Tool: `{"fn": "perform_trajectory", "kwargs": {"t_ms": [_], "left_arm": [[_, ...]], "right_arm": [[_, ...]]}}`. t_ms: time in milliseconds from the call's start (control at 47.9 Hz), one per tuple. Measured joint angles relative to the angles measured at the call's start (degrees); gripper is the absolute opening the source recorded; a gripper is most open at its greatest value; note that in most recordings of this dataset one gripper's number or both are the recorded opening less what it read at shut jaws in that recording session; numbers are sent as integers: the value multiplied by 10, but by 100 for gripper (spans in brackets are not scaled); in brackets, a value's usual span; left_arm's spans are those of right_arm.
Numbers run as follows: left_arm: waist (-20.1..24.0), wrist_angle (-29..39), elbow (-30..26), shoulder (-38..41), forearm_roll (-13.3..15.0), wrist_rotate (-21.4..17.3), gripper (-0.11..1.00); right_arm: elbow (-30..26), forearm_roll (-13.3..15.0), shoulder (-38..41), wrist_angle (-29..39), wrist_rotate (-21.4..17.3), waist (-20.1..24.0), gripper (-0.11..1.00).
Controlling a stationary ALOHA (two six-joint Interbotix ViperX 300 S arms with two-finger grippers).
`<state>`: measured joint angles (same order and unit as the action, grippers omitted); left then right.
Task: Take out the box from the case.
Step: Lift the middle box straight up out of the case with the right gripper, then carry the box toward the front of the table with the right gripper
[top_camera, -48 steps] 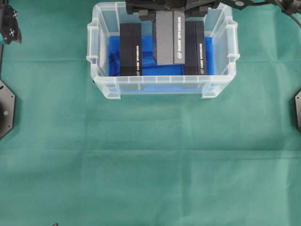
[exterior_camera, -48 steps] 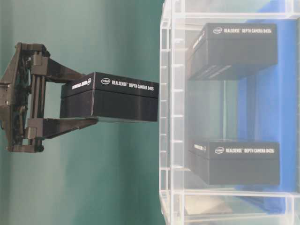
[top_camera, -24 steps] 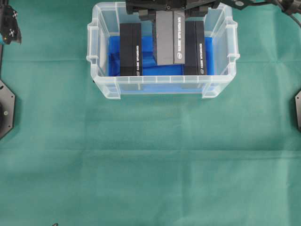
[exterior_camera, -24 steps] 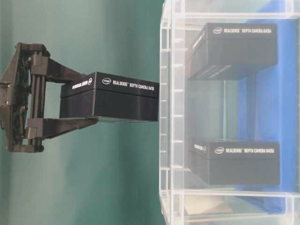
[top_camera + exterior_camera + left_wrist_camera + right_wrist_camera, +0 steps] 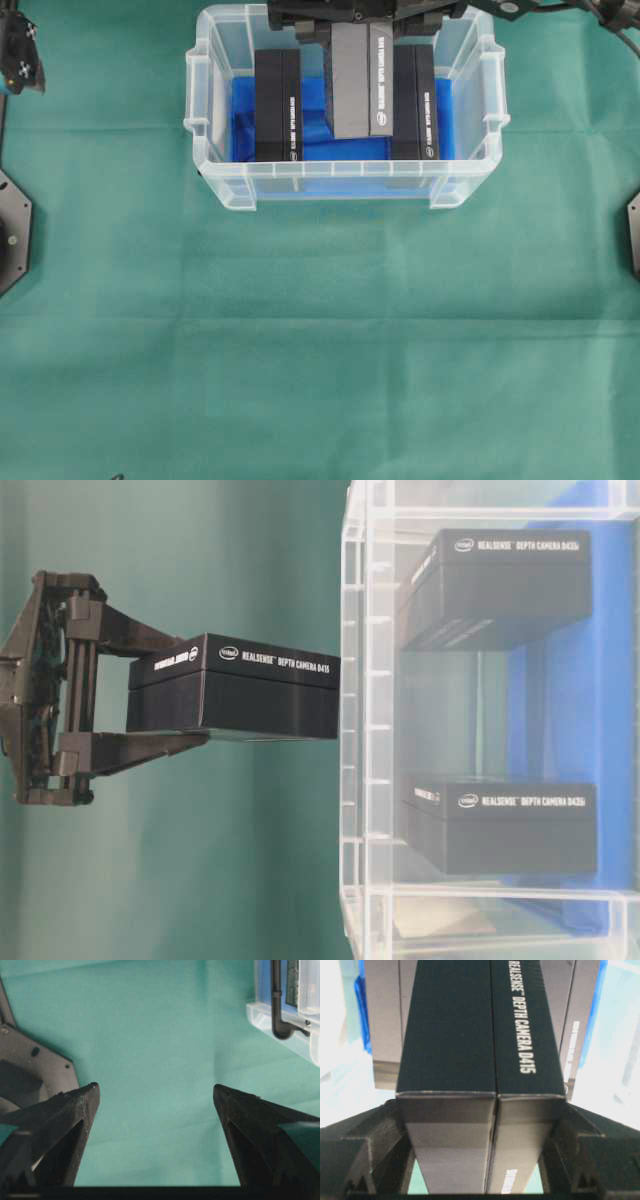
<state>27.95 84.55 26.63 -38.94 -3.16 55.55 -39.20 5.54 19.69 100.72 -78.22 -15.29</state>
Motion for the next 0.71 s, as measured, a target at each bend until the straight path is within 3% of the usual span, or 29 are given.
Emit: {"fn": "perform_trajectory", "kwargs": {"t_ms": [376, 709], "left_arm": [[0, 2, 0, 0, 0, -1, 96], [0, 3, 0, 0, 0, 0, 96]], "right_arm": [[0, 0, 0, 10, -25, 32, 67], [0, 9, 0, 11, -68, 98, 66]]}}
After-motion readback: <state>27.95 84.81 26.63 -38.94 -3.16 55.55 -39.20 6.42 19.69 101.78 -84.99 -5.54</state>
